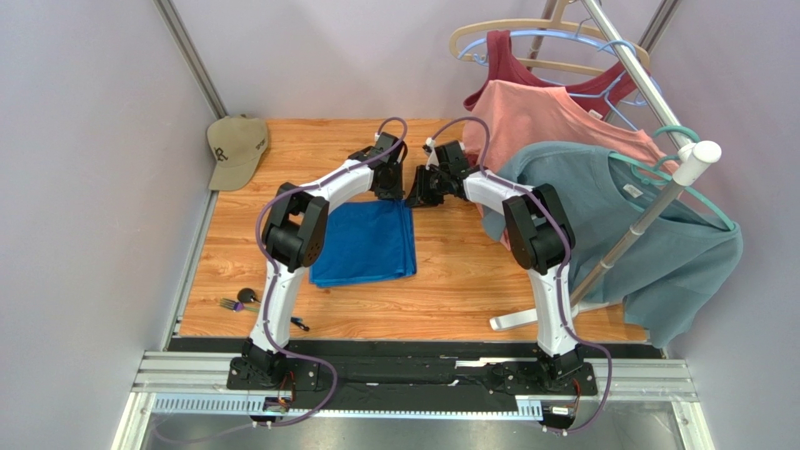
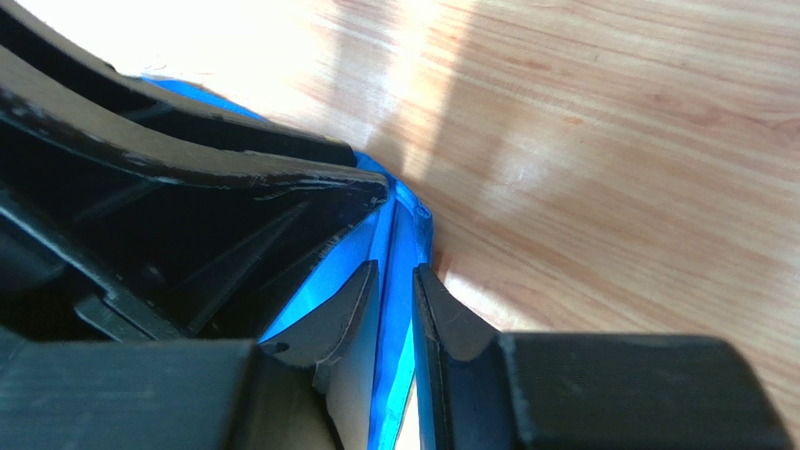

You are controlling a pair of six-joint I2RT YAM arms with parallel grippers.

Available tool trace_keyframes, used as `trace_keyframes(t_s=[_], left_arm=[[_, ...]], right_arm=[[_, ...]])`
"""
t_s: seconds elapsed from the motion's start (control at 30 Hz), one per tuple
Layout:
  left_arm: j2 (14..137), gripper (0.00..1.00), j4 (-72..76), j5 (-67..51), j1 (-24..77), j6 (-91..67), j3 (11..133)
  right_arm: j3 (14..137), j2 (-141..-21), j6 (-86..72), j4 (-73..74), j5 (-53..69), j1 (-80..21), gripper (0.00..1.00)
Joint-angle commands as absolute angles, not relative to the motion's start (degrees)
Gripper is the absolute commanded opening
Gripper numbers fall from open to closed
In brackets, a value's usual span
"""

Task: Fold the napkin into a case and place the utensils inside
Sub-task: Smooth out the lower triangle-folded napkin at the center of the board.

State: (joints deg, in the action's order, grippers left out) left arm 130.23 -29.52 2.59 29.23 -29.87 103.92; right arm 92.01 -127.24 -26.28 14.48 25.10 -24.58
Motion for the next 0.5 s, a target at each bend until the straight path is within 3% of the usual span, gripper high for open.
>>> trace_keyframes(t_s=[0.0,0.13,0.47], left_arm=[[131.31,0.26,-29.62,1.50,29.62,-28.56,106.70],[130.17,0.01,-29.71,0.88,29.53,-29.09,106.79],[123.58,0.00,-28.65,-2.46,29.71,-31.73,103.54]], right_arm=[[95.18,-129.45,-26.37,12.83,25.49,-24.35,0.22],[95.19,-130.08,-25.14,13.97,23.03,-24.26,0.21],[95.45,-129.64,-24.52,17.31,18.99,-24.17,0.01]])
